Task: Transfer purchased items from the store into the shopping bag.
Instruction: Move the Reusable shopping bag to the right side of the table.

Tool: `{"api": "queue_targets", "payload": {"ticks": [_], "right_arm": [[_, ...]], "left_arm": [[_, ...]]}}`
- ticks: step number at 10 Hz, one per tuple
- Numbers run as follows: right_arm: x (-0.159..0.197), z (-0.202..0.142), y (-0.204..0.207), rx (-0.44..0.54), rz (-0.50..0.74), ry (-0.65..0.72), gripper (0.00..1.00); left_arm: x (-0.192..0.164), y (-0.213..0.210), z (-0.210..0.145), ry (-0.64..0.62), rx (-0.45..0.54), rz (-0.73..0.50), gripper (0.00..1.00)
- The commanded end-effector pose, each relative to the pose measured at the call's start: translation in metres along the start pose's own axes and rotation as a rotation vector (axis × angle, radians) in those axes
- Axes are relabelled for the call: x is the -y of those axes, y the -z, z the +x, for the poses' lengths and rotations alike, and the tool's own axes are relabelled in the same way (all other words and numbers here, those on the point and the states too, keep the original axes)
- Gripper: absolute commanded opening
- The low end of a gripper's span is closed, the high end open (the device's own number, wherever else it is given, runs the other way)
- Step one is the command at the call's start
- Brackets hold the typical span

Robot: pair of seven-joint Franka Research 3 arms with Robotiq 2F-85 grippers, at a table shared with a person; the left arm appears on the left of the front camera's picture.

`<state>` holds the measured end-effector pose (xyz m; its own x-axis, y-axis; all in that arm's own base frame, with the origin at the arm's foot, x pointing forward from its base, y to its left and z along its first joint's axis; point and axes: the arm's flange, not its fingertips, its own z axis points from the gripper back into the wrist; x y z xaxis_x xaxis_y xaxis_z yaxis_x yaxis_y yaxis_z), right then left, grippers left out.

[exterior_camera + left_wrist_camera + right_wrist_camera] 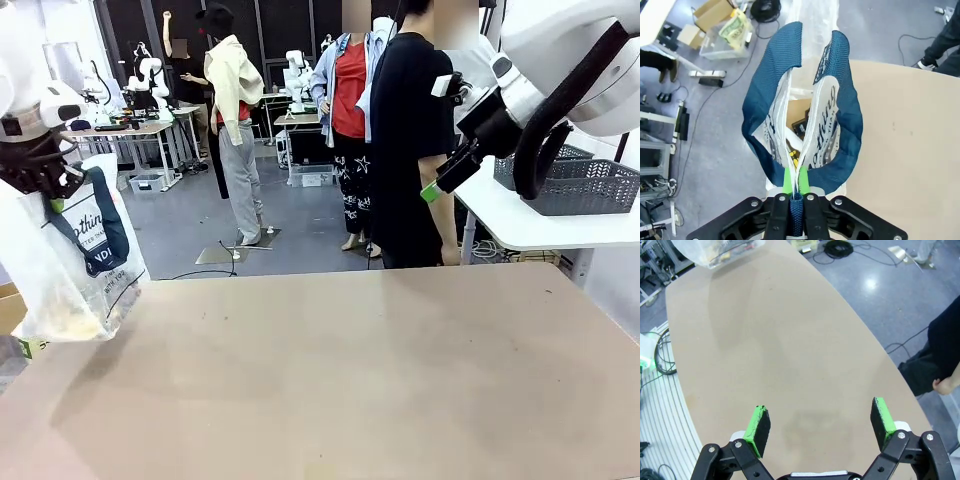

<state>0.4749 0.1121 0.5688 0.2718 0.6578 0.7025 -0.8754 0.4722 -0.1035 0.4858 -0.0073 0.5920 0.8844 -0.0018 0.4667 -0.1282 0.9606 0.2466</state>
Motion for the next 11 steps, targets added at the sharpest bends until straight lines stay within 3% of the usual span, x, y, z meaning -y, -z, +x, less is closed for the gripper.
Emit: {"api": "queue_targets", "payload": {"ticks": [1,7,11], "right_arm": [[0.0,0.0,0.0,-0.013,-0.006,-0.011,1.0],[0.0,0.0,0.0,-0.013,-0.006,-0.011,1.0],[0.0,0.0,0.0,-0.013,-0.006,-0.011,1.0]], "left_arm": [[-0.01,0.009,-0.006,0.027,0.062,0.022,0.0],[-0.015,0.052,-0.039,0.012,-0.02,-0.028,0.0],[-0.009,0.053,-0.041,0.013,-0.037,-0.026,0.0]]}}
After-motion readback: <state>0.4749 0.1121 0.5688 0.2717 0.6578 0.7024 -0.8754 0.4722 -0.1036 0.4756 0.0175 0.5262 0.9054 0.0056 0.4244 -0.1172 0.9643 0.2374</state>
